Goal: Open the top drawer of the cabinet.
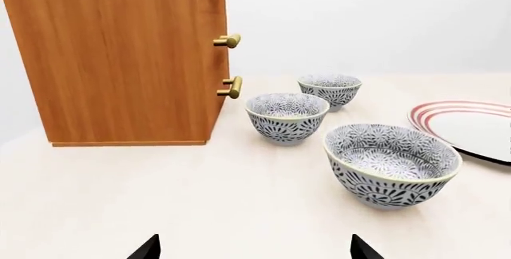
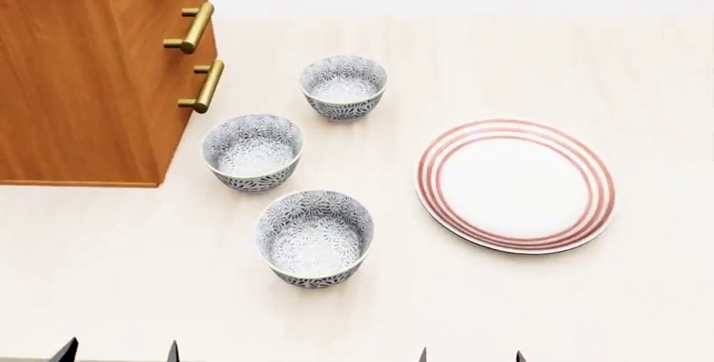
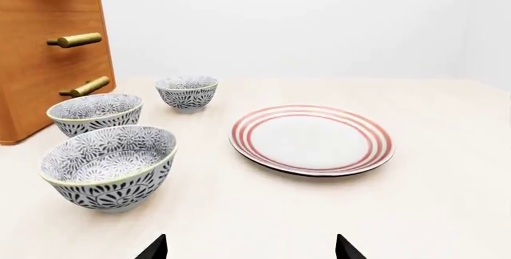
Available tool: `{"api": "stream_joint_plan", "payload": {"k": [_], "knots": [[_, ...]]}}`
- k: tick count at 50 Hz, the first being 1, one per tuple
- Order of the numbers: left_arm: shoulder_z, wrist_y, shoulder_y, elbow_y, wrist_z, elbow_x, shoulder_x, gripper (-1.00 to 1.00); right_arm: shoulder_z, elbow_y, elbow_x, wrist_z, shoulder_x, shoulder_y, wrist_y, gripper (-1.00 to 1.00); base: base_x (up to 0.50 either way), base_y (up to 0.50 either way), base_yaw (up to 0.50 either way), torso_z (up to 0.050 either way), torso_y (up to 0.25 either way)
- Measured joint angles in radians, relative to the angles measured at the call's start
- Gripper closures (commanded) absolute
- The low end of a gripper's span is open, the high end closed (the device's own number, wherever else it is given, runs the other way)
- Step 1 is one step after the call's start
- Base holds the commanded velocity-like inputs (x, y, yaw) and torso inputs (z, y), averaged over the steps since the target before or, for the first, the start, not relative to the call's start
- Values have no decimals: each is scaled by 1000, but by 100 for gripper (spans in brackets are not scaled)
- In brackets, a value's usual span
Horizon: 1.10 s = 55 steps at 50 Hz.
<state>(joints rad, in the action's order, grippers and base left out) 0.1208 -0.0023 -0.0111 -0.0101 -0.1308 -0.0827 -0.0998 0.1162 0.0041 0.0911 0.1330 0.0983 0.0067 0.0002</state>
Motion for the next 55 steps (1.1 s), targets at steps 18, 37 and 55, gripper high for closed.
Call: {"api": "stream_joint_plan", "payload": {"k": [18,37,55], "knots": [[21,7,-2,-2,-18,-14,-17,-100,21,5,17,18,17,4,-4,-100,0,0,0,47,129],[24,-228,-49,145,-31,-123,-45,-100,28,-171,73,61,44,28,191,-100,0,0,0,8,20],[40,-654,-156,556,-126,-222,-103,-100,60,-572,141,112,92,89,545,-100,0,0,0,0,0]]}}
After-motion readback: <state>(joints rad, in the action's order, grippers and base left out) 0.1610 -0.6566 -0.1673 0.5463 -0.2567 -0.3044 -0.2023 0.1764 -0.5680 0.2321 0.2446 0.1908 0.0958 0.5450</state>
